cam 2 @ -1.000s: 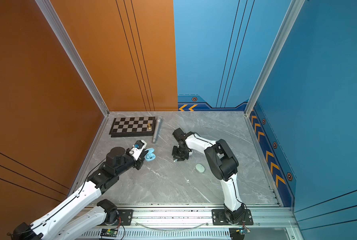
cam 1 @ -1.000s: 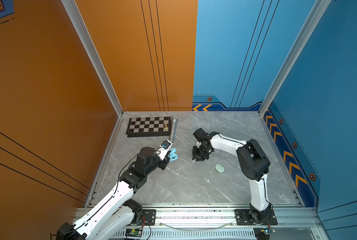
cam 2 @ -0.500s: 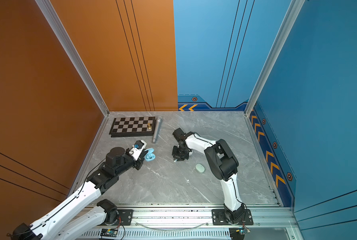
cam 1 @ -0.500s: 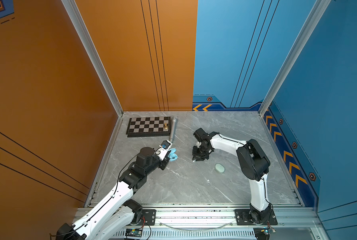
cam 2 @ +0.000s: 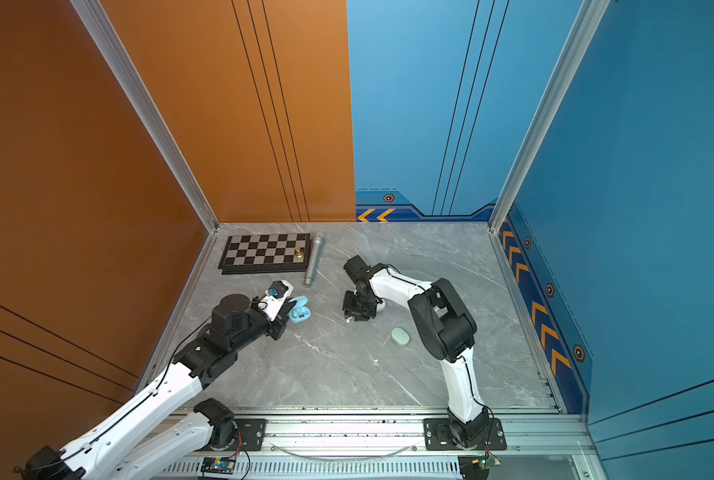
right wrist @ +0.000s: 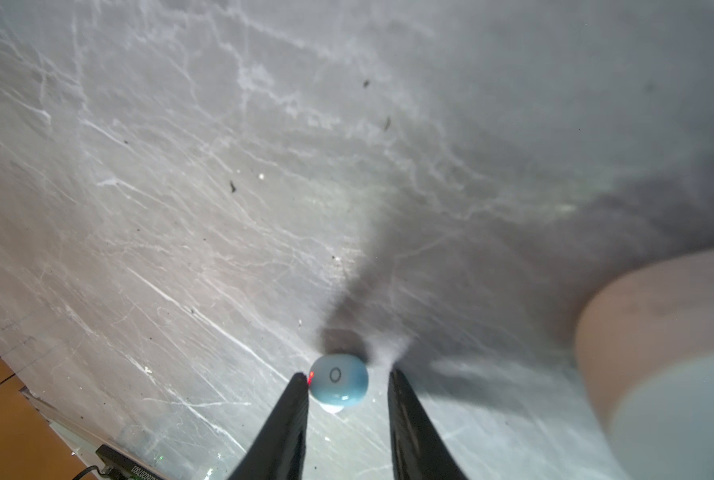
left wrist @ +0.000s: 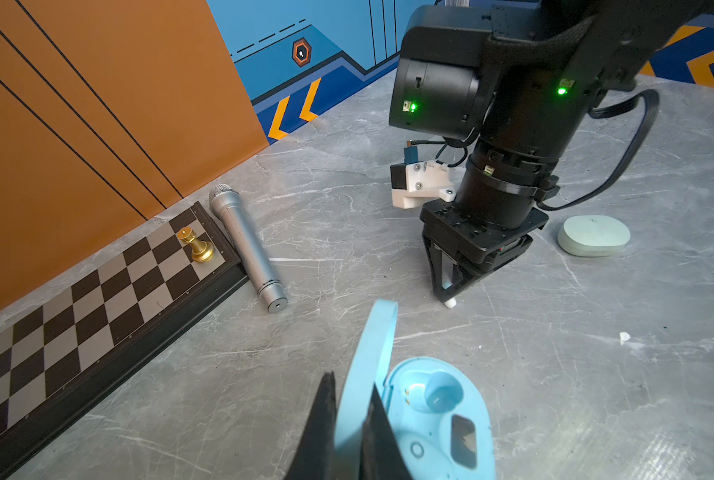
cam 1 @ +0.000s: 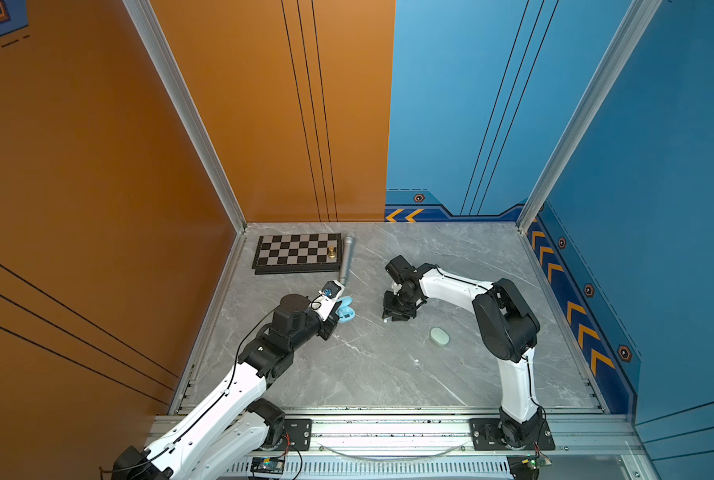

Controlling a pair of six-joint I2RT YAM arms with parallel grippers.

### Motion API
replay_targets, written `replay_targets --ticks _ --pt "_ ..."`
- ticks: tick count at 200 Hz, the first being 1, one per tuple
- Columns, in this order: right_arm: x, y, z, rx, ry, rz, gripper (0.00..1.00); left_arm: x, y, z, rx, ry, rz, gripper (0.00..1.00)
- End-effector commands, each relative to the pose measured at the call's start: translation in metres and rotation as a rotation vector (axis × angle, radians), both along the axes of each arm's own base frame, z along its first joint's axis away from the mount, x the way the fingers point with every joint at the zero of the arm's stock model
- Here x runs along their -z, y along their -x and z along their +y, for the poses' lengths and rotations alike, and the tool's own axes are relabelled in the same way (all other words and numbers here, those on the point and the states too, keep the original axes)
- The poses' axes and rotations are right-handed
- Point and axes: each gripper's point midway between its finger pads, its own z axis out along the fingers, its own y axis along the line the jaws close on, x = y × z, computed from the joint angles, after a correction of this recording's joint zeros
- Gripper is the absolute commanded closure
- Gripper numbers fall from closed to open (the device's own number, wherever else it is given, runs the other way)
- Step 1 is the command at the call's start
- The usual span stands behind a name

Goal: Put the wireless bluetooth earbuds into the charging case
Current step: 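Lower the right gripper over the pale blue earbud on the table, then close the right gripper on the pale blue earbud and lift it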

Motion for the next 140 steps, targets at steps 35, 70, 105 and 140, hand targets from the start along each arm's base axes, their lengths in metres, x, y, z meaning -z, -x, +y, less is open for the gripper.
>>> replay_targets --ticks 35,70,105,140 --pt "0.033 0.007 -0.019 0.013 0.167 0.053 0.64 -0.010 0.004 0.004 -0.009 0.002 -0.032 1.00" --pt "0.031 0.007 -0.012 0.006 0.177 0.046 0.64 -0.009 0.007 0.007 -0.013 0.005 -0.036 1.00" --pt "0.030 0.008 -0.007 0.001 0.184 0.043 0.62 -0.009 0.012 0.011 -0.016 0.009 -0.039 1.00" --pt "0.032 0.008 0.004 -0.018 0.189 0.039 0.62 -0.010 0.018 0.015 -0.018 0.013 -0.043 1.00"
